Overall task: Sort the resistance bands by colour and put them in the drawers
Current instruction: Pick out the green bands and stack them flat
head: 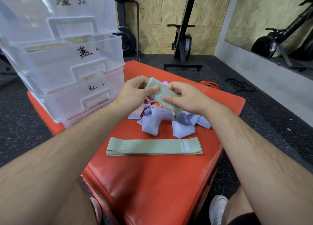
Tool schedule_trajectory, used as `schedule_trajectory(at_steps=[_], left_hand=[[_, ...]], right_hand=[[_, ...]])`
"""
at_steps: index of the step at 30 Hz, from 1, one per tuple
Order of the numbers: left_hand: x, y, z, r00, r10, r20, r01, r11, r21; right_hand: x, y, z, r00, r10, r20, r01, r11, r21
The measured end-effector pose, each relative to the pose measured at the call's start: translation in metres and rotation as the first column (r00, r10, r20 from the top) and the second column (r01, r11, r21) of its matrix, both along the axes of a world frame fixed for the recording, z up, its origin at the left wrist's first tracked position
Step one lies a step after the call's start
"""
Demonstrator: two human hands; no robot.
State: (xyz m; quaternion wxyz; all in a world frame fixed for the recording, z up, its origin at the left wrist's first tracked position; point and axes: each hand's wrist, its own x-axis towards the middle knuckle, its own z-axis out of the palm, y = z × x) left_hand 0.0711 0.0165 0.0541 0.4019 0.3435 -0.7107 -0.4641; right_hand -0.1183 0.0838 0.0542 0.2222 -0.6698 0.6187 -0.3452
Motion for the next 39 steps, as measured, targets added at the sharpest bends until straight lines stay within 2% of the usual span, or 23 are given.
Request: schedule_trajectory(at_steps=[4,6,8,10,12,14,16,18,20,21,26,30,32,35,36,39], left_hand=[[0.019,-0.005,-0.004,0.999,0.046,-0.006,-0.046,0.998,0.05],[0.031,-0.007,-0.004,0.994,0.089,-0.069,-0.082,0.991,0.101],[0.045,-0.008,-0.004,0.985,0.132,-0.109,-0.116,0.983,0.145],[0.058,-0.008,-0.007,0.983,0.167,-0.078,-0.153,0.975,0.159],[0.073,-0.01,-0.011,0.977,0.208,-0.038,-0.198,0.964,0.177],[0.087,-0.012,-0.016,0.968,0.25,0.034,-0.252,0.946,0.206],[0.1,-0.013,-0.023,0.956,0.243,0.162,-0.277,0.932,0.236],[0.111,-0.009,-0.031,0.936,0.182,0.303,-0.263,0.931,0.252],[0.118,-0.003,-0.039,0.902,0.111,0.417,-0.235,0.937,0.259],[0.121,-0.001,-0.042,0.885,0.087,0.457,-0.224,0.941,0.255],[0.124,0.01,-0.059,0.832,0.046,0.553,-0.18,0.965,0.189],[0.12,0.013,-0.071,0.774,0.05,0.631,-0.103,0.994,0.047],[0.117,0.013,-0.077,0.708,0.06,0.704,-0.059,0.998,-0.025],[0.115,0.01,-0.083,0.561,0.134,0.817,0.022,0.984,-0.176],[0.115,0.008,-0.085,0.545,0.159,0.823,0.056,0.973,-0.224],[0.112,0.01,-0.089,0.607,0.114,0.787,0.182,0.943,-0.278]], right_hand=[[-0.013,0.01,0.001,0.977,0.044,-0.207,-0.025,0.995,0.097],[-0.023,0.014,-0.002,0.953,0.03,-0.3,0.018,0.988,0.156],[-0.033,0.02,-0.005,0.936,0.013,-0.351,0.063,0.977,0.203],[-0.043,0.027,-0.008,0.93,-0.014,-0.368,0.104,0.969,0.226],[-0.053,0.036,-0.01,0.937,-0.044,-0.347,0.131,0.964,0.233],[-0.062,0.045,-0.011,0.963,-0.094,-0.251,0.159,0.954,0.255],[-0.068,0.054,-0.014,0.987,-0.131,-0.098,0.153,0.947,0.281],[-0.069,0.062,-0.018,0.991,-0.137,-0.009,0.133,0.943,0.306],[-0.068,0.066,-0.025,0.993,-0.116,-0.022,0.117,0.934,0.338],[-0.066,0.068,-0.029,0.993,-0.093,-0.077,0.114,0.929,0.352],[-0.052,0.072,-0.053,0.938,0.012,-0.347,0.122,0.924,0.362],[-0.044,0.072,-0.063,0.868,0.057,-0.494,0.128,0.934,0.333],[-0.044,0.071,-0.068,0.85,0.066,-0.523,0.136,0.931,0.339],[-0.044,0.07,-0.076,0.812,0.073,-0.579,0.147,0.934,0.325],[-0.045,0.07,-0.077,0.799,0.076,-0.596,0.139,0.942,0.306],[-0.045,0.07,-0.076,0.797,0.107,-0.594,0.086,0.954,0.288]])
